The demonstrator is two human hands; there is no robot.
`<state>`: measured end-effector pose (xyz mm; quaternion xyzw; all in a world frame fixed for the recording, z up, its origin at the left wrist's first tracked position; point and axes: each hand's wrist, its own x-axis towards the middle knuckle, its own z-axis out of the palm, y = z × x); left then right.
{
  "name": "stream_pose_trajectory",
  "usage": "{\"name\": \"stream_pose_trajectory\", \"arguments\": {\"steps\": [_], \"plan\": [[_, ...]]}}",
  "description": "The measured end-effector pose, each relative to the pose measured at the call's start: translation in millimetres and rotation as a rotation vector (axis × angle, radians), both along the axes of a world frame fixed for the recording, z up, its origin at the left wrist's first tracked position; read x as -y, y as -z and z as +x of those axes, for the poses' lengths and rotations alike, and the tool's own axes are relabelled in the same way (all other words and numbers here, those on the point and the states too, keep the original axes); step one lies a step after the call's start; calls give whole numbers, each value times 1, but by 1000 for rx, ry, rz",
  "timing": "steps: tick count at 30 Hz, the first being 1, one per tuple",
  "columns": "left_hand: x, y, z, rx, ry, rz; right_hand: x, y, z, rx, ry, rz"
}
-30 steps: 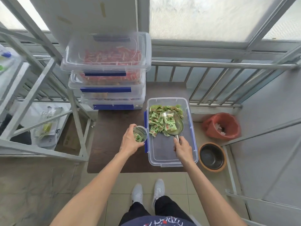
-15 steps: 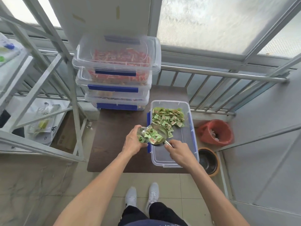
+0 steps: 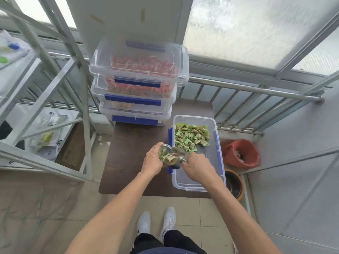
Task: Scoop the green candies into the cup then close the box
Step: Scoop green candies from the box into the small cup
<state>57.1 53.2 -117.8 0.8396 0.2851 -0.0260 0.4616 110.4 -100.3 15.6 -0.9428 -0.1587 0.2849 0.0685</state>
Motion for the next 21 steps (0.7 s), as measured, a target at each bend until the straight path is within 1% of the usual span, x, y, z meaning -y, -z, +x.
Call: {"name": "stream_pose_trajectory", "arguments": {"steps": [8,12,16,21], "plan": [[4,6,0,-14,-5,11,-4,-10,3,-10,21,-38],[2,5,0,-48,-11,-1,15,-10,7,-30,78,9],[-1,4,2,-82,-25,11,52,9,11,-22,237,58],[-2,3,3,-117,-25,43,77,48,7,-115,329,18]]}}
